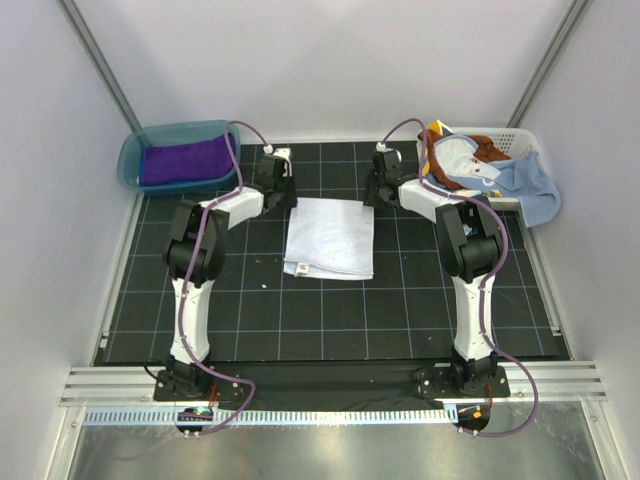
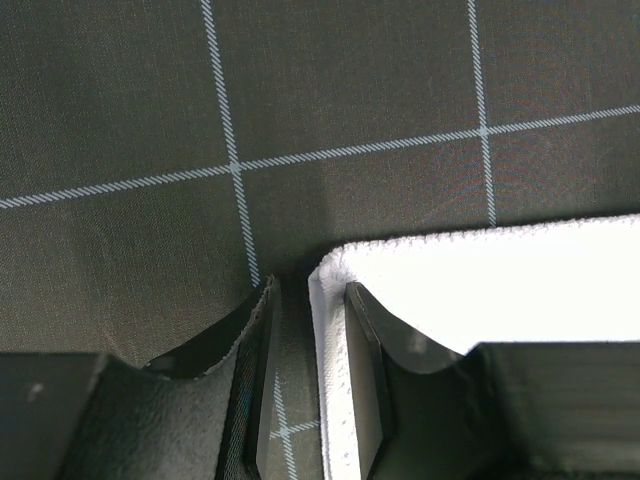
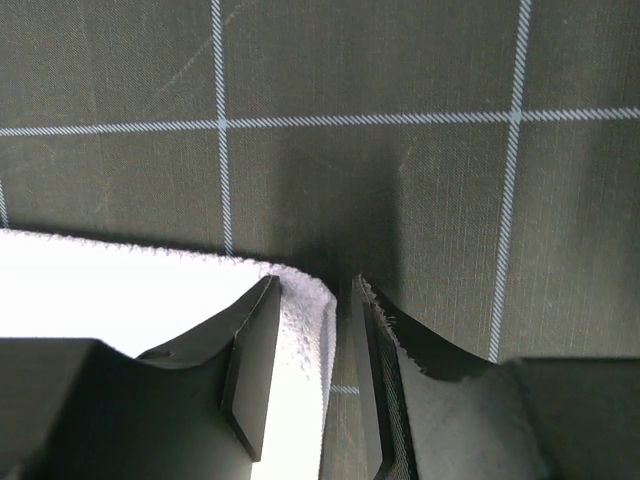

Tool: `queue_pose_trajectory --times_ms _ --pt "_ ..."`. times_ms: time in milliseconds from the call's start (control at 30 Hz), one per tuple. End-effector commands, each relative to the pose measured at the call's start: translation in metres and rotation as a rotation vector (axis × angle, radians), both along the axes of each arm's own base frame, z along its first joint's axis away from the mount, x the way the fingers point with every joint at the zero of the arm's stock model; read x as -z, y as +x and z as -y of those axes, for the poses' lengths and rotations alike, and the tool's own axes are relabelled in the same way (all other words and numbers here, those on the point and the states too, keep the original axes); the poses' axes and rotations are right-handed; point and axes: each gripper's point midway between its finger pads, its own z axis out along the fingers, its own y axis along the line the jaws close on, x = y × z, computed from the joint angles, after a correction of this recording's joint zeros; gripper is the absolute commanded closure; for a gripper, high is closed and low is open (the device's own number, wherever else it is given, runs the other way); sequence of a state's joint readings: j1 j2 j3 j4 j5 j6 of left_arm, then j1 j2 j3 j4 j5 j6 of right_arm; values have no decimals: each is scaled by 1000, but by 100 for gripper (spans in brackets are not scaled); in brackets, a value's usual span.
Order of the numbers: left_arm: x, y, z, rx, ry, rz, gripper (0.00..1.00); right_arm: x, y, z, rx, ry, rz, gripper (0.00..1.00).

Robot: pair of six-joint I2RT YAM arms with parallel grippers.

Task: Fold and stack the towels
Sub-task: Fold the towel

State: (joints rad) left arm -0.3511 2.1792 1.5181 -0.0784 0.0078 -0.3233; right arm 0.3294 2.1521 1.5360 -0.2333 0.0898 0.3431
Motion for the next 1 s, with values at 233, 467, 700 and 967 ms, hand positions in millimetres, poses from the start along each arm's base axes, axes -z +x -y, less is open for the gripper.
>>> queue_pose_trajectory --times_ms 233,467,700,967 --pt "9 5 -1 -6 29 -48 66 -1 11 -9 -49 26 7 63" --pt "14 0 6 32 7 -79 70 2 7 -12 -64 38 -15 69" --pt "16 0 10 45 -12 -87 78 -3 7 -19 -89 62 -16 79" --pt "3 11 12 3 -77 -50 98 -15 12 -20 -99 63 17 89"
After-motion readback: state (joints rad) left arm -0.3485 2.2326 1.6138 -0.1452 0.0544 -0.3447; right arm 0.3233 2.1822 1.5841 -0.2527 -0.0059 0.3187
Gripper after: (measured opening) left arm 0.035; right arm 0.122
